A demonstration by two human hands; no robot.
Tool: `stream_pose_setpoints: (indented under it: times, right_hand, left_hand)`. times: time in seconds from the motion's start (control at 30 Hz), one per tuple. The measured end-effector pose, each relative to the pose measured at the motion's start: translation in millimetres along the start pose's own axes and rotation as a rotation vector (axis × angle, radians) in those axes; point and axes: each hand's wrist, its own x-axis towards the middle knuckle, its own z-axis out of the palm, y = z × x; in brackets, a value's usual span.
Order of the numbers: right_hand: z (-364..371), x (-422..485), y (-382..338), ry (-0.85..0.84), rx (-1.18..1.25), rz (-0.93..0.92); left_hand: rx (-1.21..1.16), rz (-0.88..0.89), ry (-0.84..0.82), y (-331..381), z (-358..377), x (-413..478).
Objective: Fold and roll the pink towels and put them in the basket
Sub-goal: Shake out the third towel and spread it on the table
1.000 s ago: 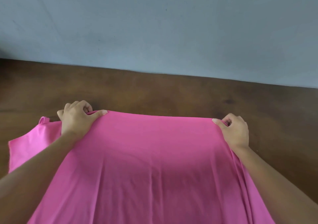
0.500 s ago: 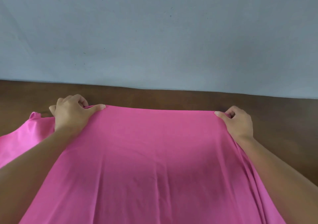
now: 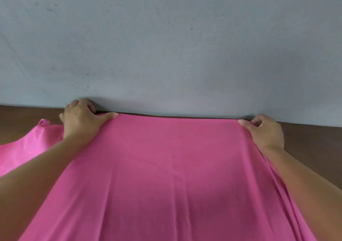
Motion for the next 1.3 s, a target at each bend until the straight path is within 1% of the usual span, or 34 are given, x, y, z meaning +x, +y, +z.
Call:
stream_pose_setpoints:
  times: [0.27,0.43,0.57,0.67,0.73,0.83,1.03,1.1,1.2,1.3]
  right_hand:
    - [4.6,10.4,-2.6,0.008,-0.096,-0.005]
    - [1.6,16.1,-4.5,-0.026,-0.229,-0.013]
    - [-5.7,20.1,-7.4,-0.095,-0.372,-0.045]
    - [-16.6,11.8,-13.9,-0.16,-0.395,-0.103]
    - [-25.9,-0.9,-19.4,-0.225,-0.445,-0.152]
    - [-38.1,-25.4,-27.4,-0.293,-0.51,-0.236]
    - [-50.0,-88.8,-48.8,-0.393,-0.452,-0.408]
    - [-51.8,-113.4,-57.3,-0.432,-0.422,-0.446]
    - [-52.2,-152.2,-67.7,-0.459,-0.333,-0.514]
    - [-50.2,-194.3,-73.0,-0.479,-0.223,-0.564]
  left_hand:
    - [0.079,-0.017,0.041,4.8,2.5,-0.1]
    - [0.165,-0.009,0.056,5.7,1.9,-0.3]
    - [0.218,-0.034,-0.021,10.5,-6.4,-0.4]
    - [0.221,-0.041,-0.099,14.1,-19.9,-6.5]
    - [0.216,-0.019,-0.142,17.9,-32.2,-14.7]
    - [0.238,0.027,-0.161,24.1,-54.2,-29.6]
    - [0.268,0.051,-0.182,20.1,-95.5,-78.7]
    - [0.272,0.059,-0.213,15.1,-105.5,-102.5]
    - [0.299,0.094,-0.237,4.3,-120.5,-143.2]
    - [0.311,0.106,-0.227,-7.3,-132.2,-190.9]
